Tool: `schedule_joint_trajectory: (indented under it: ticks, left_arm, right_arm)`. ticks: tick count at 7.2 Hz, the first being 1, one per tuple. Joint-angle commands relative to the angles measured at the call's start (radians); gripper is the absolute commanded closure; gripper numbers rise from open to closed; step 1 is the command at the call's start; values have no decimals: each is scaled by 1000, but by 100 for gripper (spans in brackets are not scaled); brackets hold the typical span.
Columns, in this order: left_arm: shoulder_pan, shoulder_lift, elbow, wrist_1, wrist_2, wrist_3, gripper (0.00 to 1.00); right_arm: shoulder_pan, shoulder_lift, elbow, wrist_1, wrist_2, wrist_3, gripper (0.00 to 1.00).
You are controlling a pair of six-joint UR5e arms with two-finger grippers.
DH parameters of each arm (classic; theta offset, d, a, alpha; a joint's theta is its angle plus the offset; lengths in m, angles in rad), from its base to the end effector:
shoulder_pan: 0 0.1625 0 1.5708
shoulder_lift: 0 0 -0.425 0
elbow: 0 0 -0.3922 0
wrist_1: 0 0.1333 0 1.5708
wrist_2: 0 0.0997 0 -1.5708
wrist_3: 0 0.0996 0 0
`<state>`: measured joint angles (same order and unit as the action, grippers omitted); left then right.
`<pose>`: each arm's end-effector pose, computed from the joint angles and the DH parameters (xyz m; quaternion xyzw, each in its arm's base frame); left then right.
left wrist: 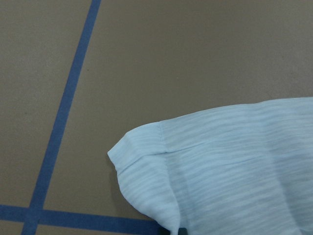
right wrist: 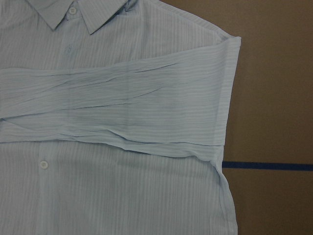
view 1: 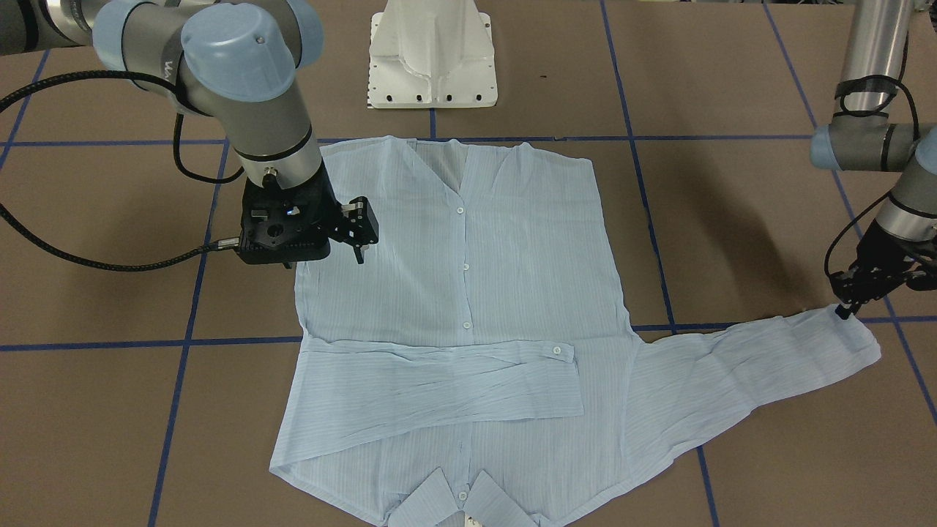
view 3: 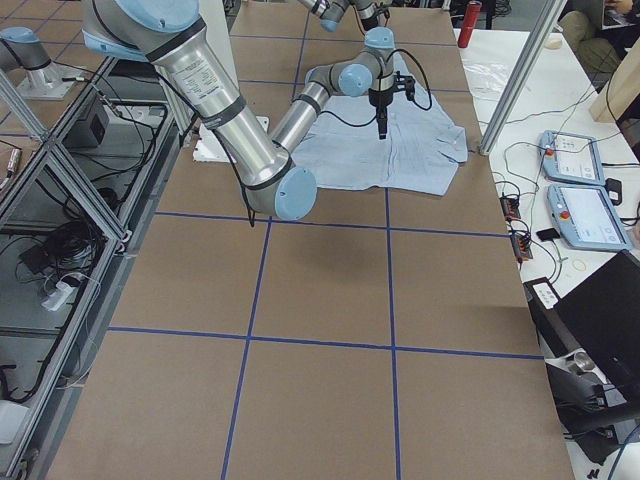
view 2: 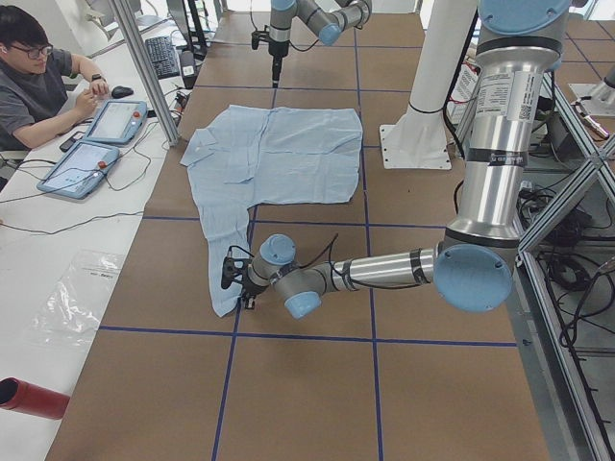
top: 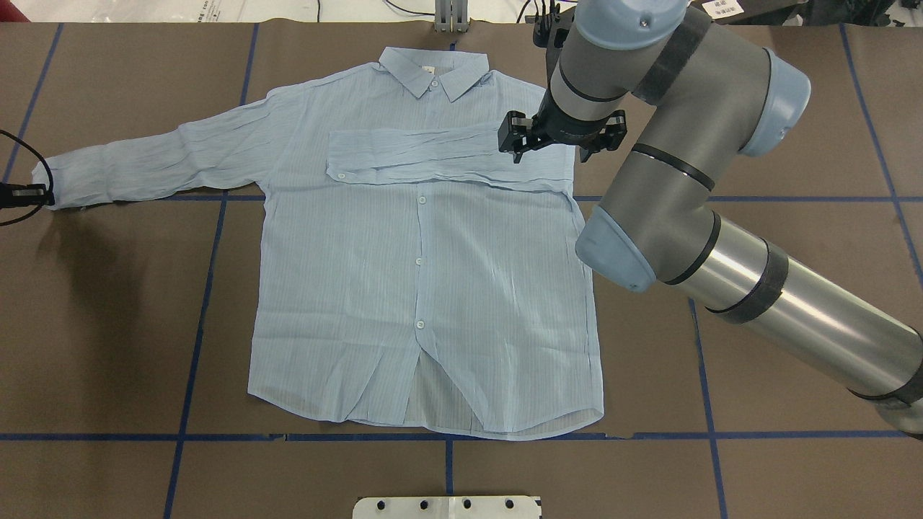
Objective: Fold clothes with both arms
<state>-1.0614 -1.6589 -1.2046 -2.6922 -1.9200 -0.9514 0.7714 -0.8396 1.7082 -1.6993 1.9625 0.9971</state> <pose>0.1819 -0.5292 0.6813 0.1945 0.3870 -0.1276 0.8923 -0.4159 -0.5374 0.1802 0.0791 -0.3905 0.0202 0.9170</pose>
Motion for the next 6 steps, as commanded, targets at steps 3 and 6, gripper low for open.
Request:
schedule_joint_trajectory:
  ticks: [3,6]
  left_arm:
    - [-6,-18,-310,357,-54,-4,100]
    - [6,-235,-451,682,-66,-209,100]
  right_arm:
    - [5,-24,11,1,12,-3,0]
    - [41,-140,79,1,18,-116,0]
